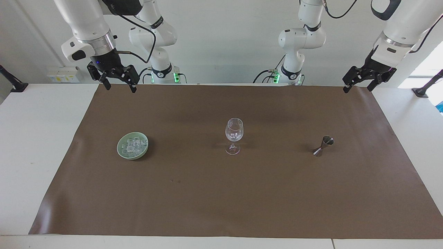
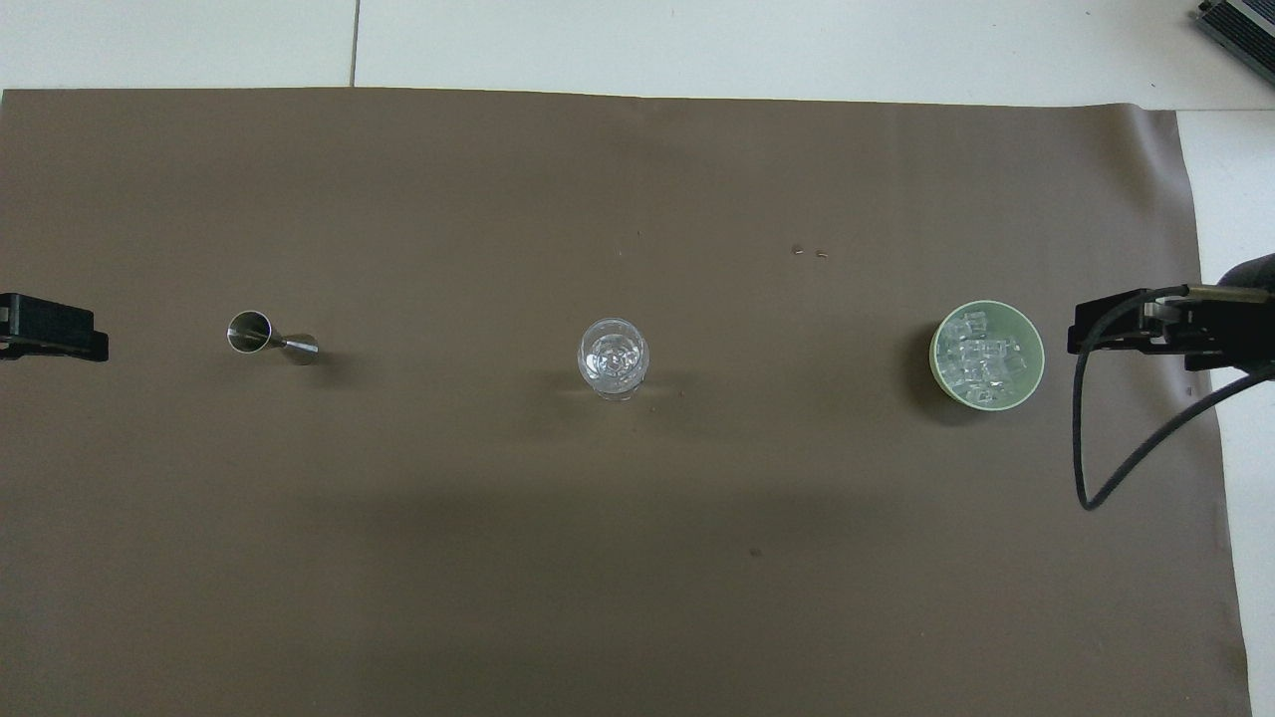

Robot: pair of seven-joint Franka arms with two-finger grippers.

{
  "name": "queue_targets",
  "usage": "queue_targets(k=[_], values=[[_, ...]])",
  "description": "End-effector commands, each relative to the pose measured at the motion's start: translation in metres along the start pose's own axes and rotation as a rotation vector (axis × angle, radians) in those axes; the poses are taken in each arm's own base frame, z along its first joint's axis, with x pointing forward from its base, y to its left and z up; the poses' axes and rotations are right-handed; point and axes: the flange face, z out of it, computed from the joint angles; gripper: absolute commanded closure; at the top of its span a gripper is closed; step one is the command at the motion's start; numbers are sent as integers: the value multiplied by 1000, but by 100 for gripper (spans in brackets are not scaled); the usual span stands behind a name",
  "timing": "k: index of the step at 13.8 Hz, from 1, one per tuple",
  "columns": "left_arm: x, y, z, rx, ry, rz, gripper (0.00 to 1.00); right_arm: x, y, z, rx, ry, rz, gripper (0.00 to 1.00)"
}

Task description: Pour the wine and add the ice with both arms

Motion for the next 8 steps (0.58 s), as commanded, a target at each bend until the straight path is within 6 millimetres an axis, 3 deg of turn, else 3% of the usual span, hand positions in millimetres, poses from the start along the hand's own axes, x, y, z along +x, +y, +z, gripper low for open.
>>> queue_targets(k=[1,8], values=[[-8,-2,0,7,6,0,0,-7,11,-9,-3,5,-14,0],[-8,-2,0,7,6,0,0,-8,15,-6,-3,0,-46,0]])
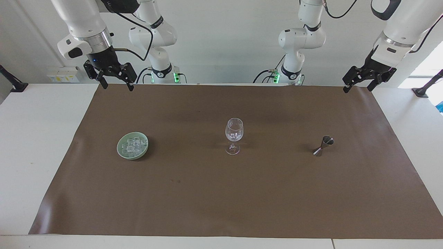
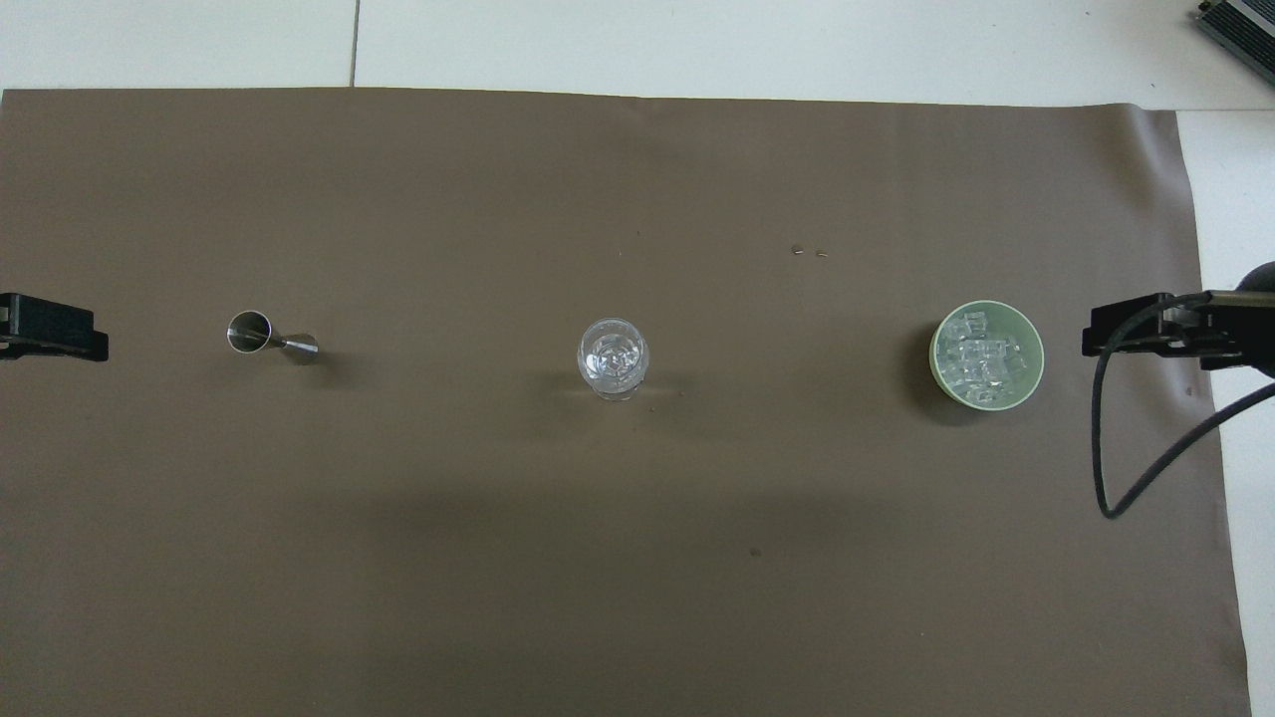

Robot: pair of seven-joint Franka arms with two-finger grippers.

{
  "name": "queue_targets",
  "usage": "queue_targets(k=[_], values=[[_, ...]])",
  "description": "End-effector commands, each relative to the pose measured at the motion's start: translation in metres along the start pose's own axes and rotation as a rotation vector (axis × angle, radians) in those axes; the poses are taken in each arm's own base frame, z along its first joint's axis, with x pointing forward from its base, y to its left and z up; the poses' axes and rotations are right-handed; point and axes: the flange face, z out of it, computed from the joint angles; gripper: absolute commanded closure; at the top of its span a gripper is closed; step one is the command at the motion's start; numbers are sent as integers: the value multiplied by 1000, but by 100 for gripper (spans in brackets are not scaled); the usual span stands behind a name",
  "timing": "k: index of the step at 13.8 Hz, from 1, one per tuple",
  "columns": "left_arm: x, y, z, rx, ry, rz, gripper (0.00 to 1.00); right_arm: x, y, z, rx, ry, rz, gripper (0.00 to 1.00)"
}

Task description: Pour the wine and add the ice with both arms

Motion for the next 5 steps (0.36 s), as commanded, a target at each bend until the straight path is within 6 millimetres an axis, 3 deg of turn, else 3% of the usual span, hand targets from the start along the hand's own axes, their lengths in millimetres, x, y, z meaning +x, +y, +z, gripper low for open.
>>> queue_targets(k=[1,5], values=[[-8,-3,0,7,7,0,0,-7,7,-2,-3,-7,-18,0],[-7,-4,0,6,12,-1,0,-8,7,-1,-5,-10,-27,0]])
